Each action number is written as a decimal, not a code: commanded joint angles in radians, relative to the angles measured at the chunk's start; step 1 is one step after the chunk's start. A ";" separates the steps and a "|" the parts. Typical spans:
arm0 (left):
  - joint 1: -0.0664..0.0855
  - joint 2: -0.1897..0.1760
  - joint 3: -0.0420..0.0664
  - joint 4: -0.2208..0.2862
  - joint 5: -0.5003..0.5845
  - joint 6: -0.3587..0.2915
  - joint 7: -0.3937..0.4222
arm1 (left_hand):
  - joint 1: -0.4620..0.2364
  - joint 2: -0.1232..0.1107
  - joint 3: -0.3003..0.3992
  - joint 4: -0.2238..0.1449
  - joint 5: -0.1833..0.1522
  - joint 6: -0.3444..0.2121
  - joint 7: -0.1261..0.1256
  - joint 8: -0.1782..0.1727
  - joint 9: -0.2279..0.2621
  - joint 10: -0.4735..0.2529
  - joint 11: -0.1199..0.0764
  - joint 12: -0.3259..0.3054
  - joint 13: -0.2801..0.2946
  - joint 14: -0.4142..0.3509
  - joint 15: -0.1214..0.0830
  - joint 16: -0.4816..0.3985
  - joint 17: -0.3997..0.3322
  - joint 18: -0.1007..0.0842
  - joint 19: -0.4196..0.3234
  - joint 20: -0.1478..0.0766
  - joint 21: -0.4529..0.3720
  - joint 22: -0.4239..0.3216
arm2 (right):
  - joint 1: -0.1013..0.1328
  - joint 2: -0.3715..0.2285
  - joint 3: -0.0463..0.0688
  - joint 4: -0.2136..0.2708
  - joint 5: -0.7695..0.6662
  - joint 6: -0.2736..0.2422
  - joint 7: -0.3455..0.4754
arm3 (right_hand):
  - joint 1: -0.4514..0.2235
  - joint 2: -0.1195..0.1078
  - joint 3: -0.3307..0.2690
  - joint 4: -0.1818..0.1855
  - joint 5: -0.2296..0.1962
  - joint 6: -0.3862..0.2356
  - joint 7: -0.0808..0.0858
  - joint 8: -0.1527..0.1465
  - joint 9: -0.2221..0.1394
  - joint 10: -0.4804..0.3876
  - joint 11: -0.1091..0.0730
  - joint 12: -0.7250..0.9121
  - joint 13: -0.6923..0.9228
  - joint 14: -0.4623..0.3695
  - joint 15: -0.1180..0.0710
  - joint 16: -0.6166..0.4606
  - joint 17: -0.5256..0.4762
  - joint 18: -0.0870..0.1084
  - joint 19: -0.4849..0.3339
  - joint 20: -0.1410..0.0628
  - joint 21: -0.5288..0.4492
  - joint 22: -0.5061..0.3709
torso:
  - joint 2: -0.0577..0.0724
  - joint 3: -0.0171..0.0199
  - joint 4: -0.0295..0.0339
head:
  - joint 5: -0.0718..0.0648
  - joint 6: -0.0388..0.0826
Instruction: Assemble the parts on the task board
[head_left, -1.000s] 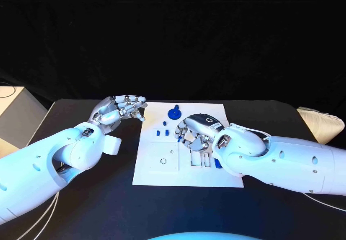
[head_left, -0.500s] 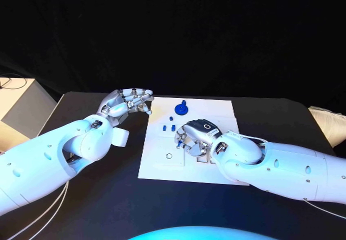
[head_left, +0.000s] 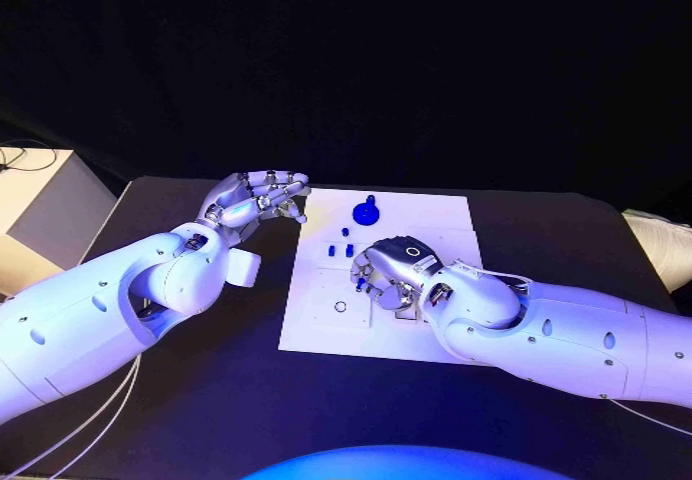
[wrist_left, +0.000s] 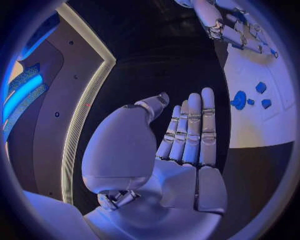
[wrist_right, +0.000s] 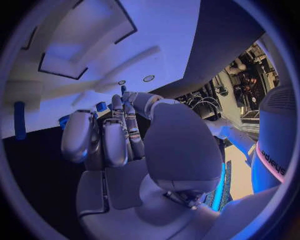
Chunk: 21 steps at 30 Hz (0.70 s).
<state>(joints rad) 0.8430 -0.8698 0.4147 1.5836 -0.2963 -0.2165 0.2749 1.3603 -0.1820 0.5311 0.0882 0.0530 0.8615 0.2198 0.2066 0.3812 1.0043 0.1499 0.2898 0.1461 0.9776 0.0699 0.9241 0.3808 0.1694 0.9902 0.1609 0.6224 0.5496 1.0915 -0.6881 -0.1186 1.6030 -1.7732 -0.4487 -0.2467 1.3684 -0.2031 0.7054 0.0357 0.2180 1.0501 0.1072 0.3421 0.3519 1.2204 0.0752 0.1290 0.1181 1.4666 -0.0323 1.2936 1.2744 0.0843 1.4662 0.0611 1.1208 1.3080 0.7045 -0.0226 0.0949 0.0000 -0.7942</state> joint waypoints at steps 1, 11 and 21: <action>-0.001 0.000 0.001 0.003 0.006 0.013 0.009 | 0.002 0.008 -0.003 0.000 -0.001 -0.006 0.004 0.005 -0.001 -0.009 0.001 -0.001 -0.001 0.000 0.005 -0.003 0.001 0.013 0.007 0.002 -0.004 -0.001 | -0.002 0.003 0.000 -0.004 -0.025 0.012 -0.006 | -0.001 0.007 0.008 -0.001 0.006 0.002 0.003 0.003 0.001 0.035 -0.030 0.001 0.002 0.057 -0.008 0.002 0.000 -0.007 0.068 -0.010 -0.001 0.005 | 0.000 -0.0008 0.0002 | 0.002 -0.002; -0.001 -0.001 0.001 0.004 0.007 0.019 0.008 | 0.002 0.008 -0.003 0.000 -0.001 -0.006 0.004 0.005 -0.001 -0.009 0.001 -0.001 -0.001 0.000 0.005 -0.003 0.001 0.013 0.007 0.002 -0.004 -0.001 | -0.006 0.013 -0.003 -0.021 -0.029 0.017 -0.007 | -0.001 0.007 0.008 -0.001 0.006 0.002 0.003 0.003 0.001 0.035 -0.030 0.001 0.002 0.057 -0.008 0.002 0.000 -0.007 0.068 -0.010 -0.001 0.005 | 0.000 -0.0001 -0.0001 | 0.005 -0.006; -0.001 -0.003 0.001 0.006 0.007 0.025 0.007 | 0.002 0.008 -0.003 0.000 -0.001 -0.006 0.004 0.005 -0.001 -0.009 0.001 -0.001 -0.001 0.000 0.005 -0.003 0.001 0.013 0.007 0.002 -0.004 -0.001 | -0.012 0.029 -0.008 -0.047 -0.046 0.029 -0.024 | -0.002 0.007 0.009 -0.002 0.006 0.001 0.004 0.003 0.002 0.036 -0.030 -0.001 0.001 0.057 -0.008 0.002 -0.001 -0.008 0.068 -0.010 0.001 0.006 | 0.000 0.0002 -0.0005 | 0.006 -0.008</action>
<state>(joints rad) 0.8429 -0.8727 0.4147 1.5859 -0.2950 -0.2125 0.2742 1.3603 -0.1820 0.5311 0.0882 0.0530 0.8616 0.2197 0.2066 0.3814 1.0044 0.1500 0.2899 0.1462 0.9776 0.0699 0.9241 0.3807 0.1694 0.9901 0.1609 0.6224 0.5498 1.0833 -0.6598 -0.1240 1.5616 -1.7967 -0.4396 -0.2543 1.3649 -0.2066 0.7080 0.0329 0.2213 1.0477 0.1058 0.3436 0.3533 1.2205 0.0753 0.1232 0.1202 1.4666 -0.0323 1.2936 1.2746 0.0844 1.4662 0.0611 1.1208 1.3077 0.7038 -0.0230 0.0947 0.0053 -0.8017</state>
